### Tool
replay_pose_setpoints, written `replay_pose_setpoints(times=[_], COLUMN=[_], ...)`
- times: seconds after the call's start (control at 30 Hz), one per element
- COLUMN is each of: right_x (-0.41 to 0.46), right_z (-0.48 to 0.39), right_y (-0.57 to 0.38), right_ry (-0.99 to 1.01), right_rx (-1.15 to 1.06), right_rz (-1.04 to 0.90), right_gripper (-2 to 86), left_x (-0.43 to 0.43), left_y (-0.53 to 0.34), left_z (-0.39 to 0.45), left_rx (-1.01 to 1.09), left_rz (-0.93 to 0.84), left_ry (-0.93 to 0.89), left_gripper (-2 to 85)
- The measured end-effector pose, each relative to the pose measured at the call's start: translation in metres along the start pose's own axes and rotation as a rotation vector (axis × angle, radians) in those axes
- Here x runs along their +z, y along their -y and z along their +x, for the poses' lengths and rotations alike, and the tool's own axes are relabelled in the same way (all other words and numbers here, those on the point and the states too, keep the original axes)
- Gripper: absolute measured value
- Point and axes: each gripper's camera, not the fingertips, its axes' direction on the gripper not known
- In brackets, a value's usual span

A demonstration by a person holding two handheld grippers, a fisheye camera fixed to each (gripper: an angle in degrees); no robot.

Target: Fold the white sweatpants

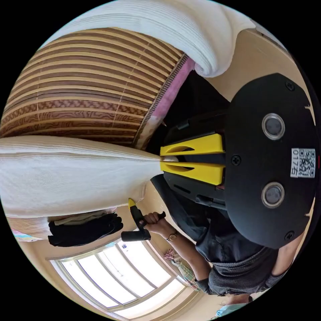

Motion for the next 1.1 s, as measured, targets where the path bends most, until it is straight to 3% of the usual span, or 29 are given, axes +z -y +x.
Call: replay_pose_setpoints(times=[0.07,0.13,0.17,0.23,0.3,0.4,0.47,0.5,0.57,0.63,0.67,0.8,0.93,1.1], right_x=[-0.03,-0.078,-0.091,-0.135,-0.157,-0.174,-0.177,-0.176,-0.174,-0.172,-0.173,-0.191,-0.219,-0.229], right_z=[0.005,0.026,0.031,0.053,0.073,0.101,0.109,0.112,0.113,0.112,0.111,0.11,0.119,0.146], right_y=[-0.033,-0.084,-0.098,-0.156,-0.198,-0.255,-0.283,-0.296,-0.312,-0.328,-0.332,-0.361,-0.384,-0.378], right_ry=[-0.037,-0.038,-0.033,-0.017,0.025,0.138,0.193,0.216,0.218,0.171,0.155,0.044,-0.028,-0.027], right_rx=[0.008,0.079,0.095,0.172,0.23,0.292,0.305,0.307,0.316,0.34,0.346,0.408,0.462,0.448], right_rz=[0.061,0.185,0.221,0.369,0.451,0.55,0.597,0.612,0.617,0.616,0.619,0.686,0.755,0.648], right_gripper=[3.6,4.2,4.3,4.4,4.3,3.9,3.7,3.6,3.7,4.3,4.6,7.7,10.4,13.5], left_x=[-0.008,0.0,0.012,0.023,0.018,-0.011,-0.026,-0.027,-0.017,0.0,0.01,0.01,0.017,0.034], left_y=[-0.017,-0.038,-0.048,-0.051,-0.049,-0.038,-0.018,-0.013,-0.001,-0.003,-0.009,-0.018,-0.035,-0.057], left_z=[-0.056,-0.091,-0.106,-0.115,-0.114,-0.101,-0.074,-0.065,-0.035,-0.024,-0.018,-0.01,-0.004,0.022], left_rx=[-0.341,-0.566,-0.656,-0.678,-0.638,-0.597,-0.508,-0.47,-0.341,-0.287,-0.236,-0.274,-0.319,-0.169], left_rz=[0.111,0.174,0.158,0.074,-0.011,-0.183,-0.422,-0.479,-0.657,-0.812,-0.894,-0.883,-0.843,-0.784], left_ry=[-0.415,-0.692,-0.85,-0.984,-0.92,-0.45,0.172,0.326,0.873,1.109,1.133,1.025,0.785,0.607], left_gripper=[3.0,3.6,4.0,4.5,4.9,2.9,1.7,1.4,0.3,-0.1,-0.3,-0.5,-0.7,-1.0])
